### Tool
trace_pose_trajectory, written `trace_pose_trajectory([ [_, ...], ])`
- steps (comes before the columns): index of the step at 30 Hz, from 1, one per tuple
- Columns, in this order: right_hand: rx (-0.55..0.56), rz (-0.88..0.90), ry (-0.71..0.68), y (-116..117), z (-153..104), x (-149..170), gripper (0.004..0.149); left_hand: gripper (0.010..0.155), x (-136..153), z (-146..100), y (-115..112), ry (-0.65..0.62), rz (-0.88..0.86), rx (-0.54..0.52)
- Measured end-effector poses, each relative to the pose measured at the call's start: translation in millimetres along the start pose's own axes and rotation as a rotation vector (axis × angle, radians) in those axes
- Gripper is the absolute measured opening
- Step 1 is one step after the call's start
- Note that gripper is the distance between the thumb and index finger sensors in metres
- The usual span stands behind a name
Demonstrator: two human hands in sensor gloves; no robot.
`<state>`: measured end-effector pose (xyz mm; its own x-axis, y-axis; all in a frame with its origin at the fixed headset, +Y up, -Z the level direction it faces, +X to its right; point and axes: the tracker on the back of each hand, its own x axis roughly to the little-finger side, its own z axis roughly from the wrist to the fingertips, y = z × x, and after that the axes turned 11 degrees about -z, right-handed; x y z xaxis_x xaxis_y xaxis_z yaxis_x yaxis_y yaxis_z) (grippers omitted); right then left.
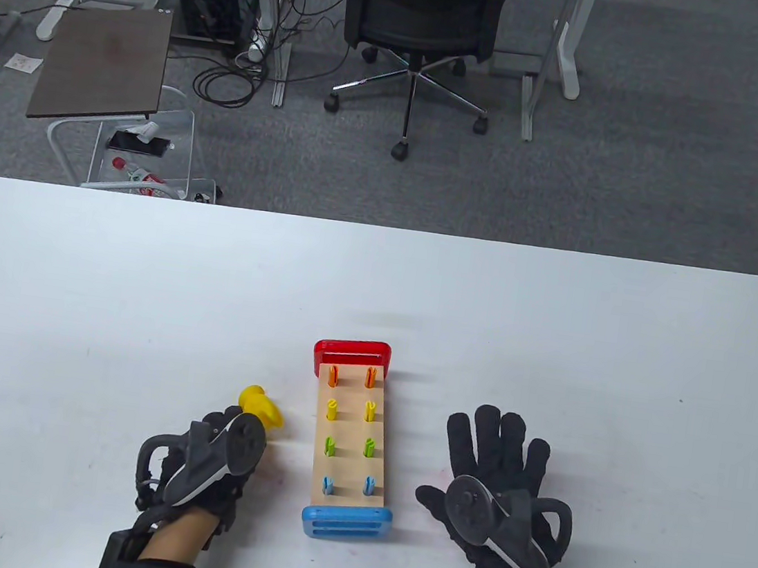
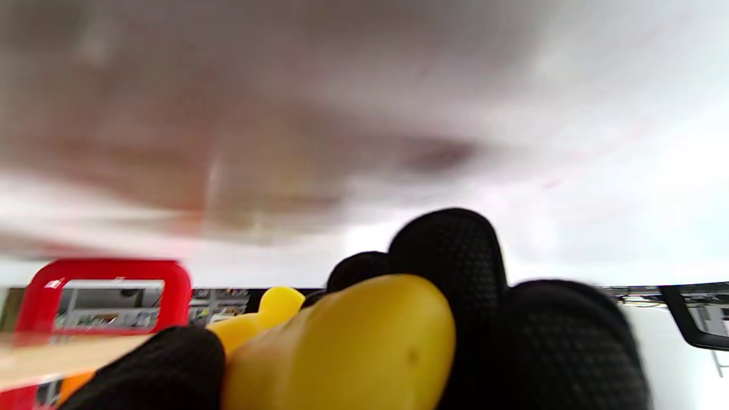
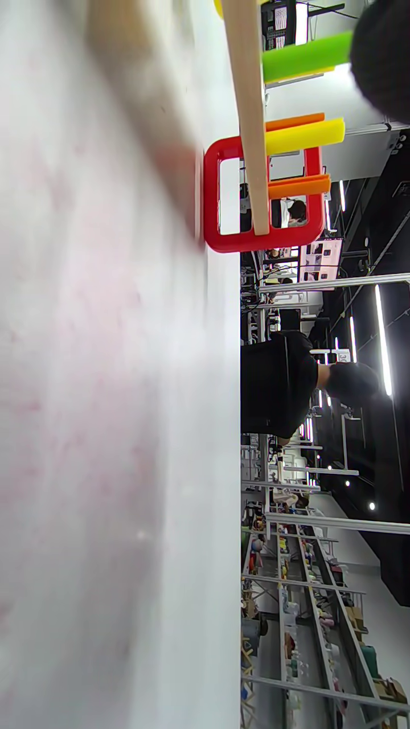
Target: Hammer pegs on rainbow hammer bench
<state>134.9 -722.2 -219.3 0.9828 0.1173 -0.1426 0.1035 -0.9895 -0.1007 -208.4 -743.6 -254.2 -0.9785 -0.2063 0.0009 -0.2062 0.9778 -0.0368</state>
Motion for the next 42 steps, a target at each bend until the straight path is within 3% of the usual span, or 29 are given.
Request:
trace_pose_trajectory([
  [6,0.022,0.059,-0.043,-5.0,-2.0,-4.5,0.097,0.064,-1.8,-7.6,12.5,-0.075,-0.15,-0.102],
  [13,0.04,0.273,-0.104,-19.2,-12.2,-24.4,0.095,0.067,0.0,-17.4,25.0,-0.16,-0.286,-0.204],
  [23,0.008,0.112,-0.212,-22.0,-26.8,-86.2,0.082,0.07,-6.6,-22.7,47.9,-0.217,-0.449,-0.299],
  [27,-0.104,0.107,-0.19,-15.7,-22.9,-100.2,0.072,0.071,-15.9,-17.8,70.6,-0.245,-0.523,-0.36],
  [34,0.048,0.064,-0.172,-2.6,-15.9,-106.2,0.054,0.071,-35.5,-2.3,117.6,-0.3,-0.675,-0.466],
  [37,0.052,0.076,-0.168,-1.0,-14.0,-105.6,0.051,0.072,-43.7,-1.8,130.9,-0.351,-0.738,-0.524],
  [42,0.001,0.095,-0.152,-1.6,-10.5,-106.0,0.048,0.074,-56.8,-10.4,145.9,-0.467,-0.693,-0.635],
])
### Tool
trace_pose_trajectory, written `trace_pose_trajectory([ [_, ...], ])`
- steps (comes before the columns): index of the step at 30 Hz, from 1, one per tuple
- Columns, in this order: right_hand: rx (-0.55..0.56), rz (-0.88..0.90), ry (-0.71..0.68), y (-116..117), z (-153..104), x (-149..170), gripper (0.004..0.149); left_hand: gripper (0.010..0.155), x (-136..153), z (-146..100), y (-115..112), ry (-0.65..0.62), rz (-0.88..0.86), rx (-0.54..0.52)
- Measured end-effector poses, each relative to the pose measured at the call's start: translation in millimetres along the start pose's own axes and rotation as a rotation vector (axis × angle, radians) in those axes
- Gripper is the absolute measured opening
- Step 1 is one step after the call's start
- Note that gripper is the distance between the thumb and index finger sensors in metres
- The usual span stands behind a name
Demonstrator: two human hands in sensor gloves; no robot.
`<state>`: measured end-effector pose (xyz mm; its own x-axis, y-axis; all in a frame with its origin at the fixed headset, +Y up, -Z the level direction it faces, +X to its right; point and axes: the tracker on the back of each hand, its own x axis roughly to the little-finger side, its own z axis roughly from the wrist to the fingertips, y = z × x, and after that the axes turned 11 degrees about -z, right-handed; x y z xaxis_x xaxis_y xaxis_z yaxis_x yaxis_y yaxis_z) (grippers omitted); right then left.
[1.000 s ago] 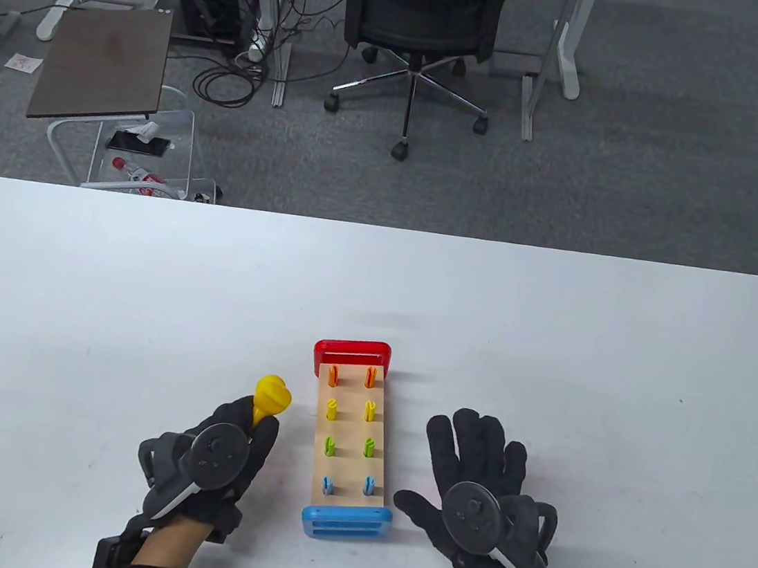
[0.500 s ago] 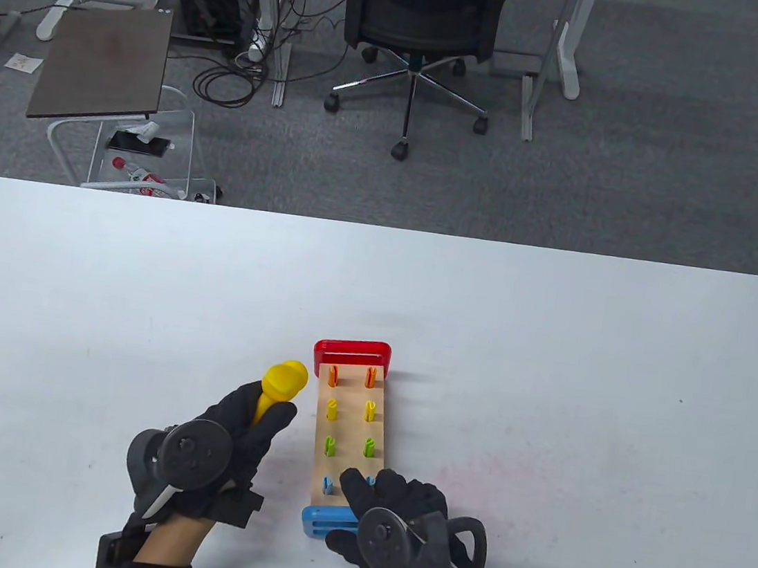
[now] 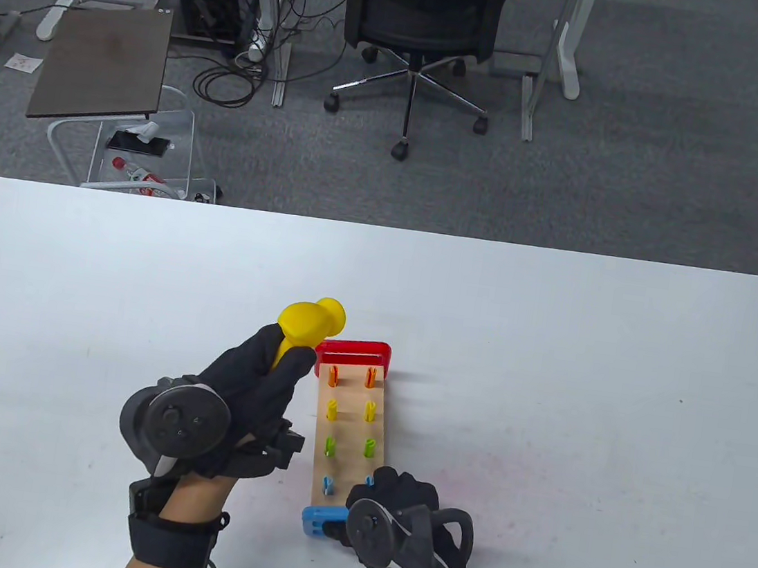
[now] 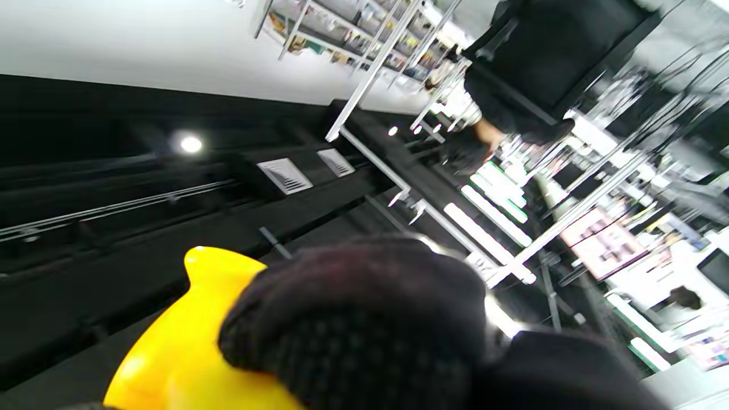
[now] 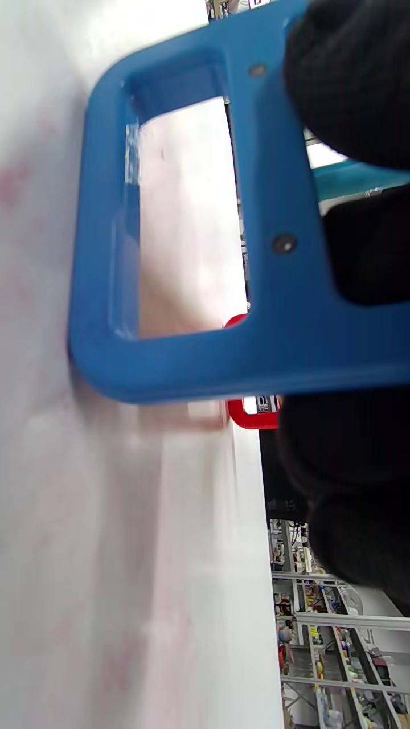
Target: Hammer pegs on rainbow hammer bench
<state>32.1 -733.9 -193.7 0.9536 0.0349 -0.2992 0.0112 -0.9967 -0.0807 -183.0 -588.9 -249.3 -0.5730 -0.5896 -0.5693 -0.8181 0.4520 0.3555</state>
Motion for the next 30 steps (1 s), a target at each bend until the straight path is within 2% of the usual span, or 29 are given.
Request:
trace_pose_trajectory([
  [3,-0.002,0.001,0.003,-0.6,0.5,-0.2,0.046,0.075,8.5,-0.1,-6.6,0.018,0.001,0.041],
  [5,-0.006,-0.004,0.004,-0.9,0.8,-0.5,0.046,0.074,27.1,-3.2,-18.5,0.079,0.026,0.089],
  [7,-0.003,-0.006,0.003,-1.2,0.9,-0.7,0.046,0.074,57.6,-10.7,-41.7,0.21,0.098,0.207],
  [8,-0.002,-0.005,0.002,-1.2,1.0,-0.7,0.046,0.073,81.8,-17.0,-61.7,0.347,0.184,0.372],
  [9,0.002,-0.004,0.0,-1.1,1.0,-0.7,0.046,0.073,100.9,-27.8,-79.4,0.479,0.251,0.615],
  [10,0.005,-0.004,-0.001,-1.1,1.1,-0.8,0.046,0.073,104.3,-30.7,-73.3,0.467,0.253,0.631],
  [11,0.005,-0.004,-0.002,-1.3,1.4,-0.8,0.046,0.073,103.1,-27.1,-73.5,0.359,0.088,0.381],
  [12,0.004,-0.004,-0.003,-1.2,1.4,-0.8,0.046,0.072,96.7,-22.0,-69.1,0.379,0.074,0.323],
  [13,0.006,-0.002,-0.004,-0.9,1.4,-0.7,0.046,0.072,85.4,-16.6,-59.4,0.341,0.103,0.354],
  [16,0.007,-0.003,-0.008,-0.9,1.6,-0.9,0.046,0.073,51.5,-3.9,-35.7,0.133,0.034,0.167],
  [19,0.008,-0.001,-0.01,-0.9,1.6,-0.8,0.046,0.073,34.4,-3.3,-28.1,0.048,-0.075,0.102],
  [21,0.014,0.001,-0.014,-0.9,1.7,-0.7,0.046,0.072,37.7,-8.4,-35.6,0.042,-0.051,0.089],
  [22,0.014,0.002,-0.014,-0.8,1.6,-0.7,0.046,0.072,47.7,-11.8,-46.6,0.071,0.011,0.143],
  [23,0.013,0.001,-0.015,-0.8,1.7,-0.7,0.046,0.072,64.1,-16.0,-64.7,0.165,0.118,0.281],
  [24,0.013,0.001,-0.015,-0.8,1.7,-0.8,0.046,0.071,79.6,-21.2,-81.2,0.338,0.238,0.464],
  [25,0.014,0.001,-0.015,-0.6,1.7,-0.7,0.046,0.072,90.5,-29.6,-91.0,0.553,0.381,0.75],
  [26,0.014,0.002,-0.015,-0.8,1.5,-0.7,0.046,0.073,89.6,-28.3,-87.4,0.367,0.177,0.712],
  [27,0.014,0.001,-0.015,-1.0,1.4,-0.7,0.046,0.073,84.5,-26.9,-86.7,0.349,0.155,0.502],
  [28,0.013,0.0,-0.016,-1.2,1.3,-0.5,0.046,0.073,73.5,-23.2,-76.6,0.291,0.108,0.315],
  [30,0.014,0.001,-0.016,-1.2,1.2,-0.5,0.046,0.073,53.8,-12.9,-59.5,0.178,0.022,0.253],
])
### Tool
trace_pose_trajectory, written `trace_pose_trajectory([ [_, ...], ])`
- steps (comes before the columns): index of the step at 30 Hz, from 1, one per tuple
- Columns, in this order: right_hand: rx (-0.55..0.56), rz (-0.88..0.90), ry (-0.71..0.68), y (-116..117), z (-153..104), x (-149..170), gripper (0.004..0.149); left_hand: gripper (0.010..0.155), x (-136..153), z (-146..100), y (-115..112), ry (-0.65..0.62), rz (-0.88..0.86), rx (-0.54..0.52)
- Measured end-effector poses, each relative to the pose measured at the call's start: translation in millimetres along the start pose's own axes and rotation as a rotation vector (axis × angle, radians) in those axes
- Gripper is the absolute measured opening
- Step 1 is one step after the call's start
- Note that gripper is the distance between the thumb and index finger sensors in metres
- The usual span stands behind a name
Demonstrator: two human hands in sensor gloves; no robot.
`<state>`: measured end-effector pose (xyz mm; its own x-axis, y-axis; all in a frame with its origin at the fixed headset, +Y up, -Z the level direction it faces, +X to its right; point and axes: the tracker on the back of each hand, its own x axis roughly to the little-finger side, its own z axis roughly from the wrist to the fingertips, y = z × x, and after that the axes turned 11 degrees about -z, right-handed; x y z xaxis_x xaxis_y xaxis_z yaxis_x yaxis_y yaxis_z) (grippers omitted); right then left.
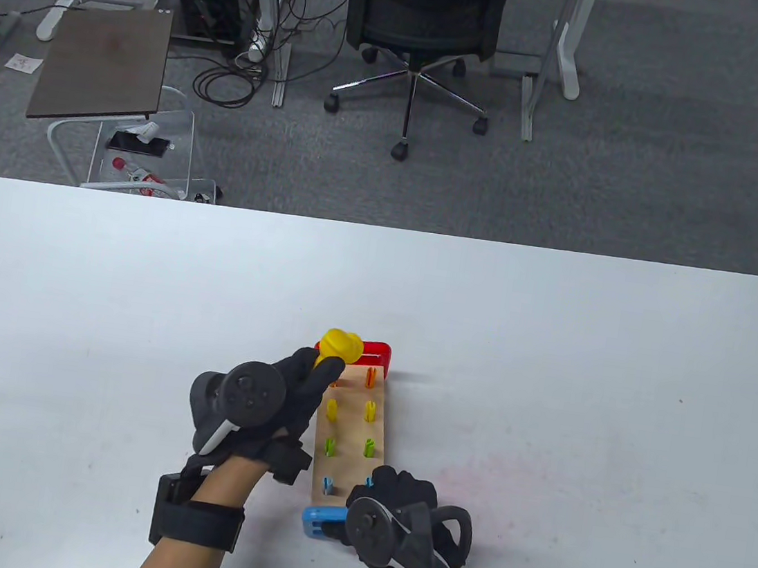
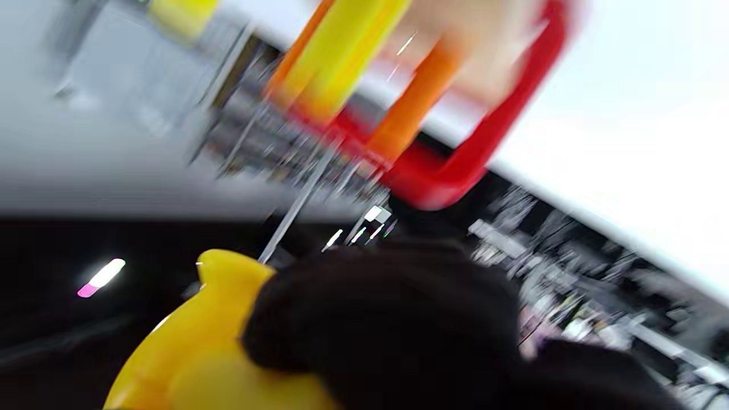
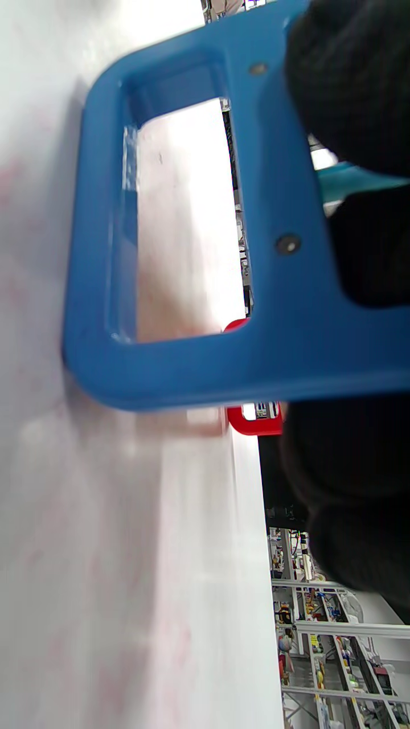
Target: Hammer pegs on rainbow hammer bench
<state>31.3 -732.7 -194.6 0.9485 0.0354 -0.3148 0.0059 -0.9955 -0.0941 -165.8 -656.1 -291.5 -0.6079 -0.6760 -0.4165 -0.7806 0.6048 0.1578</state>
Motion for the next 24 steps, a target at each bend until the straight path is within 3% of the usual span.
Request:
trace_pose_trajectory([
  [3,0.001,-0.002,0.0,0.0,0.0,0.0,0.046,0.073,-21.9,-5.0,23.0,-0.18,-0.098,-0.161],
  [6,0.001,-0.001,-0.002,0.0,0.0,0.1,0.046,0.073,-9.9,-6.5,15.5,-0.168,-0.02,-0.138],
  [7,0.001,-0.001,-0.002,0.1,-0.1,0.1,0.046,0.072,2.0,-2.8,5.1,-0.087,0.037,-0.064],
  [8,0.001,-0.001,-0.002,0.1,-0.1,0.2,0.046,0.072,24.8,1.6,-17.0,0.156,0.156,0.167],
  [9,0.0,-0.002,-0.002,0.2,-0.1,0.1,0.046,0.075,43.3,-3.5,-36.3,0.442,0.307,0.498],
  [10,0.002,-0.003,-0.002,0.0,-0.3,0.1,0.046,0.074,40.7,-5.6,-25.0,0.395,0.248,0.581],
  [11,0.002,-0.002,-0.002,-0.1,-0.3,0.2,0.046,0.074,39.6,0.6,-25.8,0.266,0.095,0.397],
  [12,0.001,-0.002,-0.003,0.1,-0.1,0.3,0.046,0.074,29.7,-5.2,-14.7,0.247,0.028,0.073],
  [16,0.001,-0.002,-0.006,0.5,0.0,0.3,0.046,0.074,-9.0,-3.6,20.0,-0.031,-0.186,-0.095],
  [19,0.002,-0.001,-0.007,0.6,0.0,0.4,0.046,0.074,-20.6,-7.3,28.6,-0.199,-0.09,-0.175],
  [21,0.003,0.0,-0.008,0.7,-0.1,0.4,0.046,0.073,-5.9,-11.5,12.7,-0.273,0.044,-0.146],
  [22,0.002,-0.001,-0.008,0.7,-0.2,0.4,0.046,0.073,5.2,-8.6,1.4,-0.229,0.115,-0.072],
  [24,0.002,-0.002,-0.008,0.8,-0.3,0.4,0.046,0.077,44.7,-1.3,-36.6,0.309,0.334,0.335],
])
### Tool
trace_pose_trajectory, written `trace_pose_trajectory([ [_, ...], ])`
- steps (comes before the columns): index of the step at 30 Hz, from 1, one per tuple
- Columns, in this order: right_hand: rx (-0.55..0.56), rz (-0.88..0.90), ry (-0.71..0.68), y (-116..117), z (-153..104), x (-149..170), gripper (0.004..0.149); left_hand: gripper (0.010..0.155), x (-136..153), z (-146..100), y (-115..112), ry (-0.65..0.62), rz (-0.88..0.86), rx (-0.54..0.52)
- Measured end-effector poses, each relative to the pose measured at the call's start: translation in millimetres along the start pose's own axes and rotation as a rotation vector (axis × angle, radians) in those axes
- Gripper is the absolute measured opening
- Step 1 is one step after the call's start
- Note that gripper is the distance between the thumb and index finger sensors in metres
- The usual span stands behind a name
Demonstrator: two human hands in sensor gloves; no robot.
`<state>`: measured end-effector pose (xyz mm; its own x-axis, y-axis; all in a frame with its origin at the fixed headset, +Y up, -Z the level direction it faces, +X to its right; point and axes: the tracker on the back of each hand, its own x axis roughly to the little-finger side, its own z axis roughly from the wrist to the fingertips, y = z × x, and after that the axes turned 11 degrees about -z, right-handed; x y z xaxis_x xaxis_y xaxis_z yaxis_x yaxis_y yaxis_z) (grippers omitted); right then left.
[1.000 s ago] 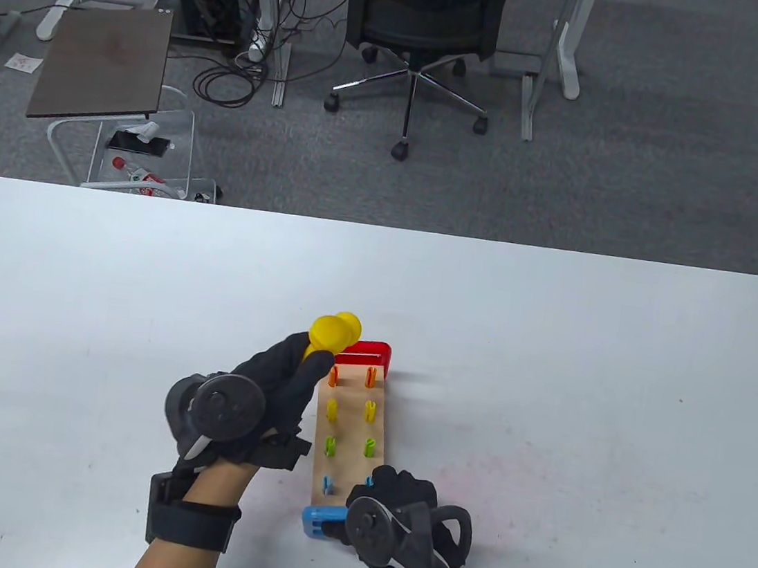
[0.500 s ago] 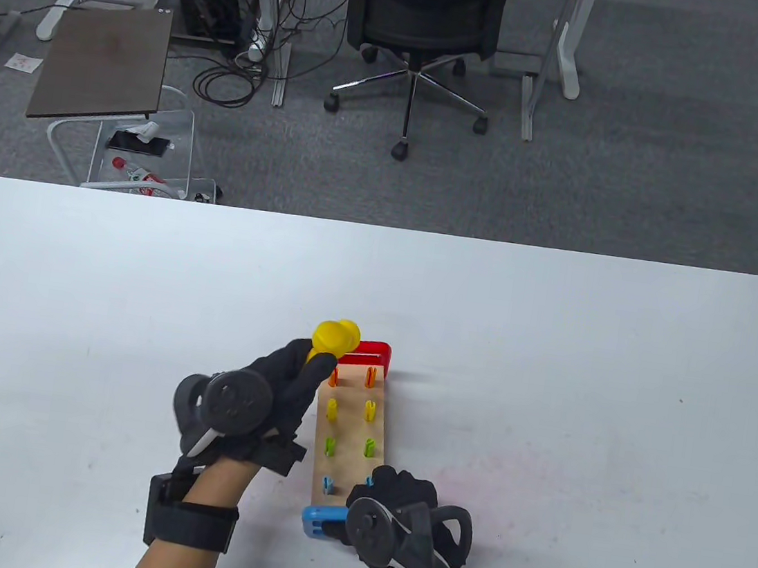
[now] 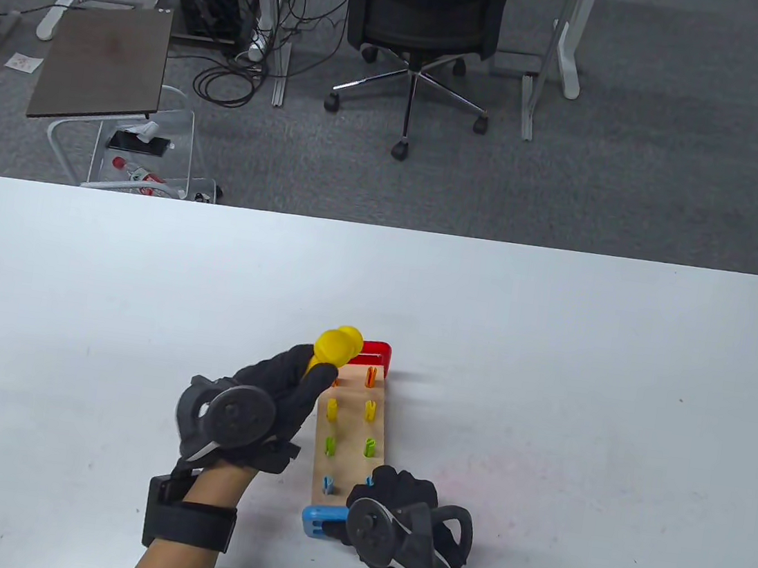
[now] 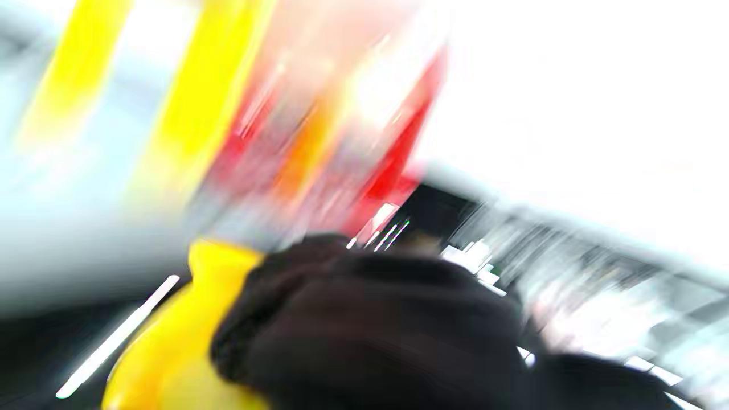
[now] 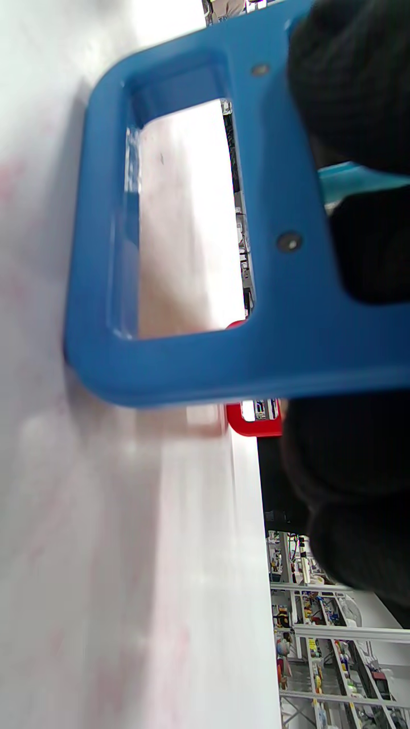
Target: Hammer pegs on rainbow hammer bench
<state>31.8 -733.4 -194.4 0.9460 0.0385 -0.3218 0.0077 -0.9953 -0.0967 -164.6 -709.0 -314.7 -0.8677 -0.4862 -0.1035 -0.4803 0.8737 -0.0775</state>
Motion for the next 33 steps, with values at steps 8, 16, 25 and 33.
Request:
trace_pose_trajectory([
  [8,0.002,0.001,-0.002,0.4,0.1,0.4,0.046,0.075,-35.6,-42.3,67.1,-0.45,-0.399,-0.495],
  [16,0.003,-0.001,-0.003,0.3,-0.3,0.3,0.046,0.075,6.5,-4.0,-4.5,0.089,-0.036,0.263],
  [25,0.004,0.0,-0.006,-0.3,-0.7,0.7,0.046,0.076,-31.1,-46.8,68.5,-0.528,-0.413,-0.545],
  [33,0.002,-0.003,-0.005,-0.2,-0.6,0.7,0.046,0.075,-9.2,-15.0,18.2,-0.061,-0.213,-0.176],
])
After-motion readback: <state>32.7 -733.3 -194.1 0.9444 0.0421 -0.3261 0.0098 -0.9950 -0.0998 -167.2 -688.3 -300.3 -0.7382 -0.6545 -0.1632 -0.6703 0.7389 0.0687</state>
